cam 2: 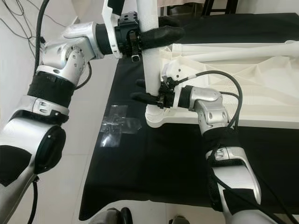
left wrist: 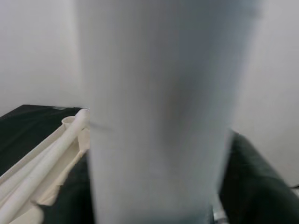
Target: Building children table
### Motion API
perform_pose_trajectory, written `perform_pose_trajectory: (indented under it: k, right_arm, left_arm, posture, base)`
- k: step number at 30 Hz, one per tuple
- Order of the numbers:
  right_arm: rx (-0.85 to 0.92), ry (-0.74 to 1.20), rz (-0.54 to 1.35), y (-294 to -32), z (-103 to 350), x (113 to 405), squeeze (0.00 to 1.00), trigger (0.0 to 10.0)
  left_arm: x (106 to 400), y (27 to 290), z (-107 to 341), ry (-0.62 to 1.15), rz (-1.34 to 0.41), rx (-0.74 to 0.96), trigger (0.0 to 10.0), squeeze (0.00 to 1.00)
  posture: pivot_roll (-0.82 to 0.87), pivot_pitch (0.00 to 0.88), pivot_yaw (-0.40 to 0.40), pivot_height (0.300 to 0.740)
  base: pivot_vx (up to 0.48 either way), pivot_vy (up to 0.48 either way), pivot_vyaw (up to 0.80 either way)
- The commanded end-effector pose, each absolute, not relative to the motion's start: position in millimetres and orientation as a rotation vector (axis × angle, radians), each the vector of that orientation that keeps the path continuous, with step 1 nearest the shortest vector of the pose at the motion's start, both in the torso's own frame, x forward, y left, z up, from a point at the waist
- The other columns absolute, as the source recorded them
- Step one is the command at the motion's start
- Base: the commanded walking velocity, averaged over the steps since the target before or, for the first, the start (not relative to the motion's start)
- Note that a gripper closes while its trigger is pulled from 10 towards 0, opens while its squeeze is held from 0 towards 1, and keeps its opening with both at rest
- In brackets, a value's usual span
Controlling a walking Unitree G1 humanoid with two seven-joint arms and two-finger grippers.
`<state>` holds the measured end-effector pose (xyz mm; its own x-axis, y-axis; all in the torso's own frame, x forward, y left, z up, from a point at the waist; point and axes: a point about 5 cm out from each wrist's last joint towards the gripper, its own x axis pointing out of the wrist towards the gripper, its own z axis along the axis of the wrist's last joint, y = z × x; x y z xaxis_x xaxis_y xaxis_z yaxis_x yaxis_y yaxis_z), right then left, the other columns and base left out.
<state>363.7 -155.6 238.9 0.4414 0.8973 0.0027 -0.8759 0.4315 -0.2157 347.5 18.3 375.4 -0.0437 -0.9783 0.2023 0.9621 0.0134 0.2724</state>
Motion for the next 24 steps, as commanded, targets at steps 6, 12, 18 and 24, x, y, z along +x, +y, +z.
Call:
perform_pose_trajectory:
  k: [6, 12, 18, 24]
  right_arm:
    - [-0.132, -0.115, 0.927, -145, 223, 355, 0.0, 0.0]
    - [-0.1, 0.036, 0.497, -131, 189, 350, 0.0, 0.0]
    - [0.005, 0.037, 0.051, -127, 170, 327, 0.0, 0.0]
    - [0.045, 0.003, 0.065, -105, 179, 326, 0.0, 0.0]
  left_arm:
    - [344, 10, 373, -0.348, -1.628, 0.038, 10.0, 1.0]
    - [349, 19, 378, -0.349, -1.559, -0.032, 10.0, 0.0]
    - [351, 42, 373, -0.354, -1.511, -0.017, 10.0, 0.0]
    - [350, 77, 355, -0.322, -1.45, 0.005, 10.0, 0.0]
  posture:
    - [-0.01, 0.169, 0.08, 0.74]
    - [-0.04, 0.168, 0.078, 0.74]
    - [-0.03, 0.176, 0.072, 0.74]
    - [-0.02, 0.167, 0.076, 0.74]
  base:
    - [0.0, 0.0, 0.0]
    - [0.0, 0.0, 0.0]
    - [0.0, 0.0, 0.0]
    - [0.0, 0.0, 0.0]
